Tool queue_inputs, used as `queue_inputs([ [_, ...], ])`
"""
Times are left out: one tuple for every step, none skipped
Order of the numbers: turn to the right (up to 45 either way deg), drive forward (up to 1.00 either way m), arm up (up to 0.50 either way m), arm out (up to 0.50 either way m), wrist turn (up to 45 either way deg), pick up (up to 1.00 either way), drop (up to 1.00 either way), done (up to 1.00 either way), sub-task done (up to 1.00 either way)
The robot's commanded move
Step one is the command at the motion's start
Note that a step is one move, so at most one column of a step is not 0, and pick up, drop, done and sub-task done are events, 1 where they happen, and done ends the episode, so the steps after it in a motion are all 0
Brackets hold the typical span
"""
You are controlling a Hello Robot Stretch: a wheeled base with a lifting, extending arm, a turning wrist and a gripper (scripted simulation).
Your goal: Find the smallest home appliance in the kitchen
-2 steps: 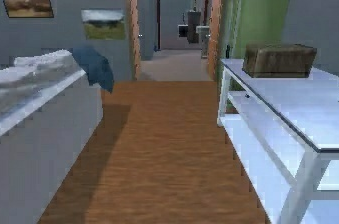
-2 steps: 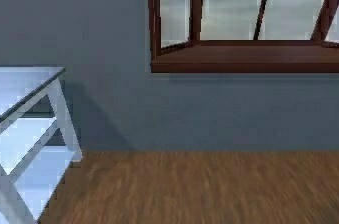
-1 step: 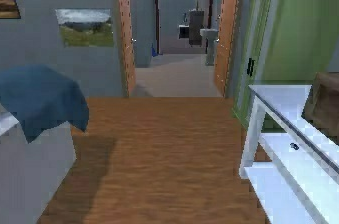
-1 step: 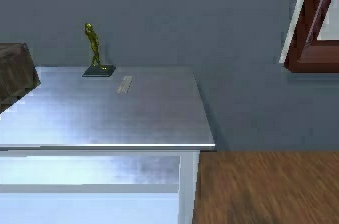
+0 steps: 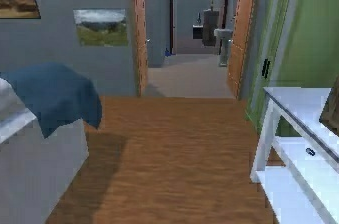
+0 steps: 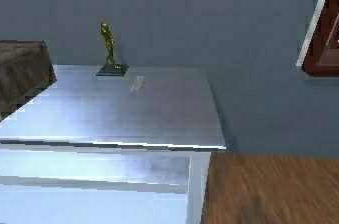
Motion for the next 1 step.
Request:
queue_inputs([
  [0.0, 1.00, 0.00, 0.00, 0.0, 0.00, 0.00, 0.00, 0.00],
])
